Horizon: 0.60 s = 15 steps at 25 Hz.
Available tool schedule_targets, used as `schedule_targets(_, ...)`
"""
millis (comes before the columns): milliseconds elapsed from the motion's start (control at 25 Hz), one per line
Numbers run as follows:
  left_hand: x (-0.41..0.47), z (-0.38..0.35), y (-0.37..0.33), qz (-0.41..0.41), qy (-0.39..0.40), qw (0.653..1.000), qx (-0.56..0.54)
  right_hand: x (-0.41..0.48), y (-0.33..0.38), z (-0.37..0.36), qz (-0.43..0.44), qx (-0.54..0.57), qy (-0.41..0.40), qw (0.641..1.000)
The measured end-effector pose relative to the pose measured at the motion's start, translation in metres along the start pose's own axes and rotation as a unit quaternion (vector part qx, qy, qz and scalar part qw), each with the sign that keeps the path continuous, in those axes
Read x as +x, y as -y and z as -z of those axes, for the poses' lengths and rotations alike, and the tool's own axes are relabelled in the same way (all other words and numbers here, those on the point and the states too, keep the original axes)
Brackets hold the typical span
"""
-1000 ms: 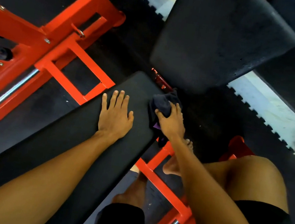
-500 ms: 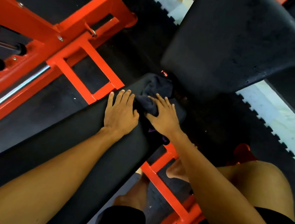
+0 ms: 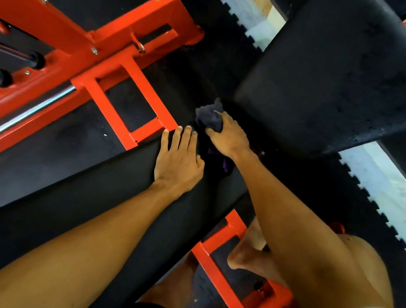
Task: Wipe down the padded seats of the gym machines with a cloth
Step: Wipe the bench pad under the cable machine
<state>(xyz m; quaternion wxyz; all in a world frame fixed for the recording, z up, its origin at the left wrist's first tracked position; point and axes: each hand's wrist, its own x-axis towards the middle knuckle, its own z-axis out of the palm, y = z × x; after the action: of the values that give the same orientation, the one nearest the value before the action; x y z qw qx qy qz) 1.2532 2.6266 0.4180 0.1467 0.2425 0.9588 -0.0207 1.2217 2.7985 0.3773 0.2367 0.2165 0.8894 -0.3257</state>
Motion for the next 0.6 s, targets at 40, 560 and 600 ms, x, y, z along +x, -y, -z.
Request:
schedule_targets(40,0.0,-0.003,0.001,0.0,0.004,1.0,0.011,-0.008,0.0,-0.001,0.035,-0.021,0.01,0.999)
schedule_targets(560,0.002,-0.011,-0.003,0.015,-0.01,1.0,0.024,0.016,0.002,0.007,0.06,-0.025,-0.003,0.998)
schedule_targets(600,0.003,-0.011,-0.001,0.02,-0.019,0.999,0.02,0.021,0.012,0.004,0.1,-0.057,-0.001,0.993)
